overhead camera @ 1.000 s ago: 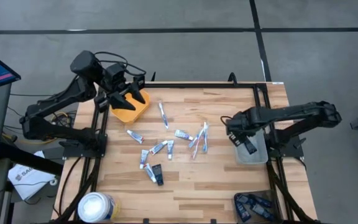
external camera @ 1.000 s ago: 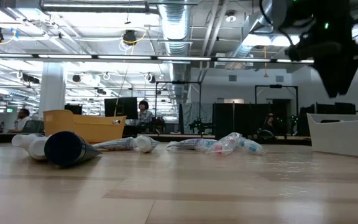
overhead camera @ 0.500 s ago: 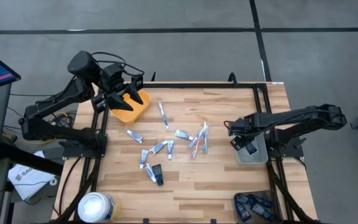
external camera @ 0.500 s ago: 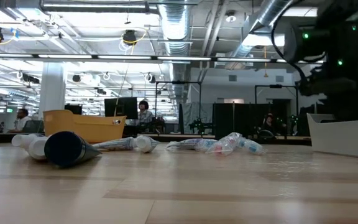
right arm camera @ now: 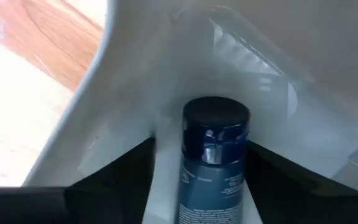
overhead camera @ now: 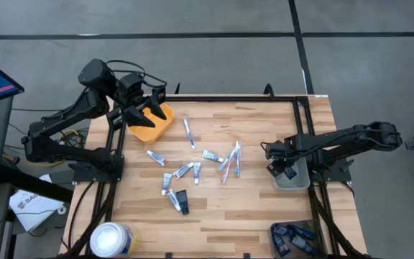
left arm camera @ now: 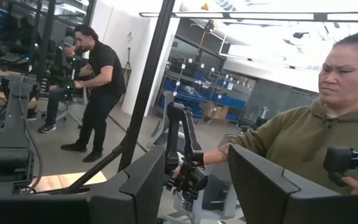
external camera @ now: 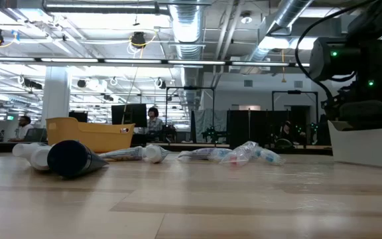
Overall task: Pick & Place Travel size toiletries
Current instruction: Put the blue shave cream into the black bin
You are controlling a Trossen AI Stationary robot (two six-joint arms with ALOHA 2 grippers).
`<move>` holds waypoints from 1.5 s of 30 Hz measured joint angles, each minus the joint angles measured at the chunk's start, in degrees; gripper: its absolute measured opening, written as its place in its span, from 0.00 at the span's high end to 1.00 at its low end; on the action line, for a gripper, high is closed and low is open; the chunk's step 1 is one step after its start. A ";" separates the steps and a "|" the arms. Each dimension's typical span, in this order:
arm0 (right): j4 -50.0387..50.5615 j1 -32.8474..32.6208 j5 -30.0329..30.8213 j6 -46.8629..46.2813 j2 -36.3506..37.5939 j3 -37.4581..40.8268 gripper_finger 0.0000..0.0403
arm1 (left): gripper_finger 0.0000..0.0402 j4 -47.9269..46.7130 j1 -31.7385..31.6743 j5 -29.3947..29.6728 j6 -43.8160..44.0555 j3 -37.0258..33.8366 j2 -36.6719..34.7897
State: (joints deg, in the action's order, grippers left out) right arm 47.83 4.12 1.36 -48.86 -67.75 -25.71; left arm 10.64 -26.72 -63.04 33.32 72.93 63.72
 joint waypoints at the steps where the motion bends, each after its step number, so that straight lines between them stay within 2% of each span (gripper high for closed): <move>1: 0.13 0.15 -0.05 0.24 0.00 0.00 0.47 | 0.57 0.02 0.00 0.06 0.00 0.00 0.00; 8: 0.64 0.28 -0.46 1.06 0.11 0.11 0.70 | 0.57 0.02 0.00 0.06 0.00 0.00 0.00; 11: 1.28 0.30 -0.87 1.80 0.09 -0.37 0.77 | 0.57 0.02 0.00 0.06 -0.02 0.00 0.00; 22: 9.23 0.57 -1.53 7.67 0.49 -8.11 0.80 | 0.57 0.02 0.00 0.04 -0.04 0.00 0.00; 30: 14.72 -2.00 -1.36 7.57 7.95 -18.45 0.80 | 0.57 0.04 0.00 0.00 -0.04 0.00 0.00; 37: 10.30 -12.30 -1.87 -0.54 13.01 -27.65 0.81 | 0.57 0.04 0.00 -0.13 -0.04 0.00 0.00; 45: -3.78 -34.95 -6.07 -16.60 9.55 -28.98 0.81 | 0.57 0.02 0.02 -0.40 1.66 0.00 0.00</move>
State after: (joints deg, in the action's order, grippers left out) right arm 44.05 -30.83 -4.71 -65.46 -58.19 -54.70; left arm 10.66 -26.70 -63.44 34.98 72.93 63.72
